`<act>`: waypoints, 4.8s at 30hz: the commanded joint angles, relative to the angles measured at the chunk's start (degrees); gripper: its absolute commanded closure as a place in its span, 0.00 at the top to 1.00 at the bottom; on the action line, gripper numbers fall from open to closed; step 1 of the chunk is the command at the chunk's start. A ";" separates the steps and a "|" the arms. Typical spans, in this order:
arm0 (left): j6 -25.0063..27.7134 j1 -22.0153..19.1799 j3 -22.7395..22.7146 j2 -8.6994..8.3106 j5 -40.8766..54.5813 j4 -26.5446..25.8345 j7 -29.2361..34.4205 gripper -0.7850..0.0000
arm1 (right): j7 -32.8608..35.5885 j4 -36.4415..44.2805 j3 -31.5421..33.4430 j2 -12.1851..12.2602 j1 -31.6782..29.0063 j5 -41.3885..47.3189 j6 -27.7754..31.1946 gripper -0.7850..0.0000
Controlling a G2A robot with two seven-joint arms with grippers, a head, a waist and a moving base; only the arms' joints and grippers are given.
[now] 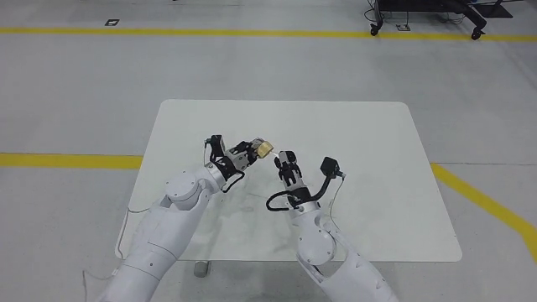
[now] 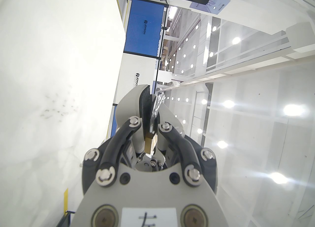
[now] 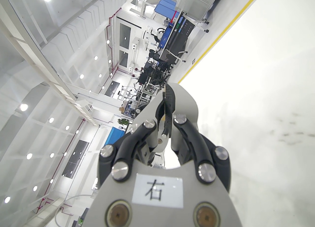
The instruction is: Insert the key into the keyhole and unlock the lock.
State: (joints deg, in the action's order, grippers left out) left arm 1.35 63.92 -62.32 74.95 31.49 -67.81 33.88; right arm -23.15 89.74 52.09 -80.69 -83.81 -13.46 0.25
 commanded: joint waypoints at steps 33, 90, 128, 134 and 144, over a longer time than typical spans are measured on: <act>0.28 -0.19 0.23 0.44 -1.34 0.27 2.28 0.00 | 3.97 -1.30 1.43 -1.97 -0.15 0.21 0.10 1.00; 9.88 1.01 -2.35 0.28 -2.72 -1.59 7.40 0.00 | 48.33 -2.84 13.65 -0.99 -1.12 62.76 0.95 0.00; 1.37 -1.75 4.40 0.88 -23.26 0.32 -1.45 0.00 | 38.00 17.91 32.00 4.35 -13.19 37.38 -8.93 1.00; -0.73 -4.09 10.53 2.61 -28.68 1.89 -5.68 0.00 | 35.01 25.49 34.33 4.67 -18.62 34.90 -8.92 1.00; -1.01 -11.75 18.82 7.14 -30.58 13.65 -11.31 0.00 | 35.01 25.49 34.33 4.67 -18.62 34.90 -8.92 1.00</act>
State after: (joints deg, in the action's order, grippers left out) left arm -0.55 52.75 -44.17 81.73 1.54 -55.45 23.30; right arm 11.86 115.24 86.42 -76.02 -102.43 21.45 -8.67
